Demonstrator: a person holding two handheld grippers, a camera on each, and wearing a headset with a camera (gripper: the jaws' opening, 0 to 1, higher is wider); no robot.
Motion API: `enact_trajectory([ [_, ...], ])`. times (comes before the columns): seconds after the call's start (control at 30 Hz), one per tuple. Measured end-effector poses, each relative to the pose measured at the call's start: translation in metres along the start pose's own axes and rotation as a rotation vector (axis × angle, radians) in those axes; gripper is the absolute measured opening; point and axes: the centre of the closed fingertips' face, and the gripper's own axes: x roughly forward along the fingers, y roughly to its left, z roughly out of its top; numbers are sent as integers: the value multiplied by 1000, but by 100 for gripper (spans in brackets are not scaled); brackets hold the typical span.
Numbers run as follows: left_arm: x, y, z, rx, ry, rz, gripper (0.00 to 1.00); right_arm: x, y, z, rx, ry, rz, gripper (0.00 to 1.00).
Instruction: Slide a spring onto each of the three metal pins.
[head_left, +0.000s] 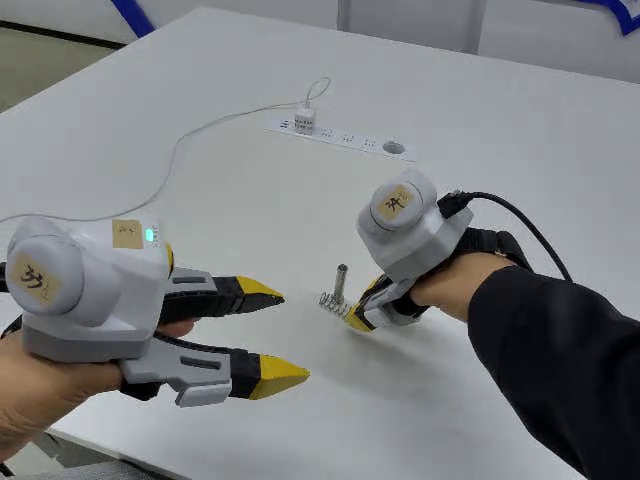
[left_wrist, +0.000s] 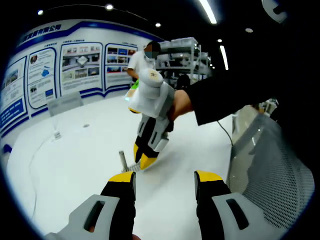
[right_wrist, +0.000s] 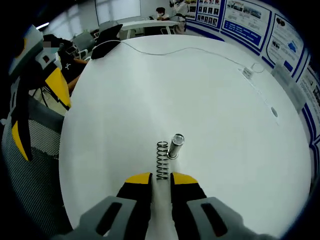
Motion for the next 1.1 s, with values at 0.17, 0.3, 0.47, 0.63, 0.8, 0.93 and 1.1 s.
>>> enact_trajectory([
  [0.17, 0, 0, 0, -1, 0, 3, 48, 3, 0, -1, 2, 6, 4, 15],
  [0.3, -1, 2, 1, -5, -6, 10, 48, 7, 0, -2, 3, 15, 9, 14],
  [0.47, 0, 2, 0, -3, -3, 9, 48, 8, 0, -2, 4, 17, 15, 12],
  [0.63, 0, 2, -1, -1, 0, 9, 48, 6, 5, -3, -1, 24, 21, 11],
  [0.8, 1, 1, -3, 5, 11, 2, 48, -1, 14, -3, -27, 29, 36, 11],
  [0.93, 2, 1, -4, 16, 18, -3, 48, -11, 25, -4, -55, 39, 57, 11],
  [1.1, 2, 1, -4, 28, 29, -11, 47, -30, 39, -10, -91, 53, 96, 11],
])
